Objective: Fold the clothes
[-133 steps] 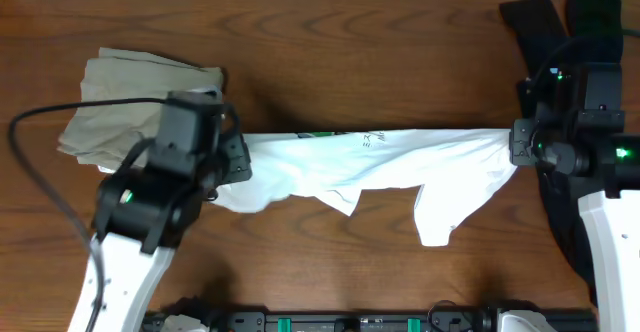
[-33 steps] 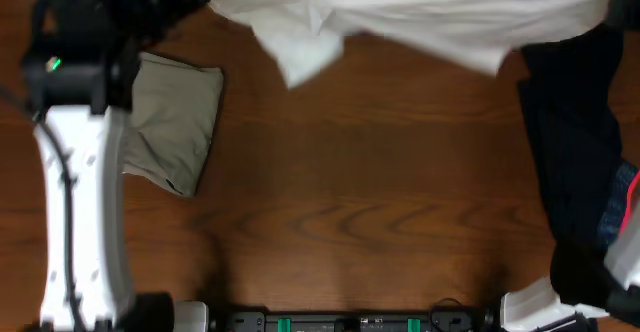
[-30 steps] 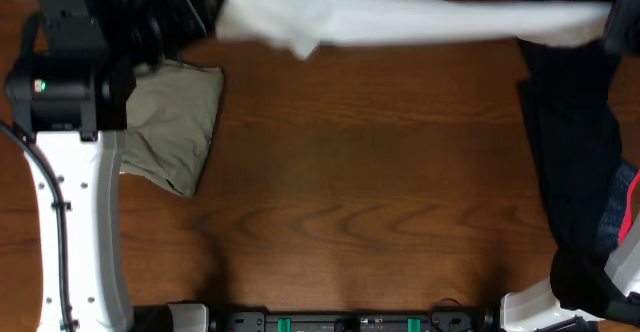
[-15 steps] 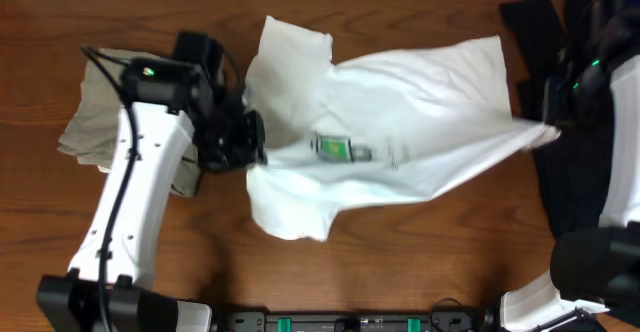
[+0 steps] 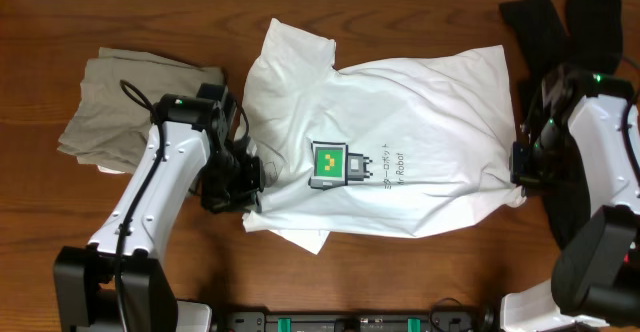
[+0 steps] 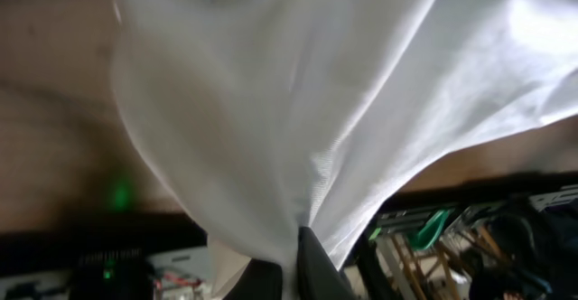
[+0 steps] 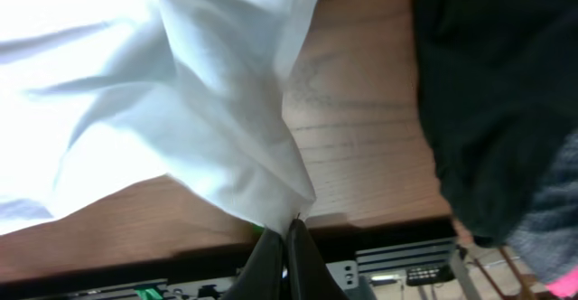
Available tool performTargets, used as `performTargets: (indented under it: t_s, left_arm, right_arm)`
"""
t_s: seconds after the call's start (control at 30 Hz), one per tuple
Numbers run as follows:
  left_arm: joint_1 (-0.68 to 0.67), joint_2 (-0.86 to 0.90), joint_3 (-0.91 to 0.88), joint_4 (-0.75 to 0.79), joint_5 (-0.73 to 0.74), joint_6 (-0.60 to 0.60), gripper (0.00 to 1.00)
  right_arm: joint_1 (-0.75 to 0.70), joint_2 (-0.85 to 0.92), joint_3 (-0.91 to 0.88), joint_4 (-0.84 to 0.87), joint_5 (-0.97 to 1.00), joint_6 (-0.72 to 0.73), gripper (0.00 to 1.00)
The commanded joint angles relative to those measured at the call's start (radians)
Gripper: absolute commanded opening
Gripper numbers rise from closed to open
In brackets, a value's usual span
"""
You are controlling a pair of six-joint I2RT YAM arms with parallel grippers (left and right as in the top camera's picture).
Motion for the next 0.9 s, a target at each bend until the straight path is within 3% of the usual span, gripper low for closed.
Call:
performTargets:
  t_s: [0.0, 0.17, 0.43, 0.87]
  left_arm:
    - [0.0, 0.0, -0.017, -0.009, -0.013, 0.014, 0.06]
    - [0.0, 0.0, -0.017, 0.062, -0.035, 0.01, 0.06]
    - [0.0, 0.0, -0.017, 0.274, -0.325, -0.169, 0.06]
    - [0.0, 0.0, -0.017, 0.433, -0.315, -0.201, 0.06]
  right_arm:
    - [-0.025, -0.043, -0.041, 0.031, -0.031, 0.027, 0.01]
    - [-0.042, -0.045, -0.044, 0.099, -0.028, 0.027, 0.01]
    - [-0.044, -0.034, -0.045, 0.341, -0.028, 0.027, 0.04]
    - [-0.045, 0.072, -0.045, 0.401, -0.033, 0.027, 0.02]
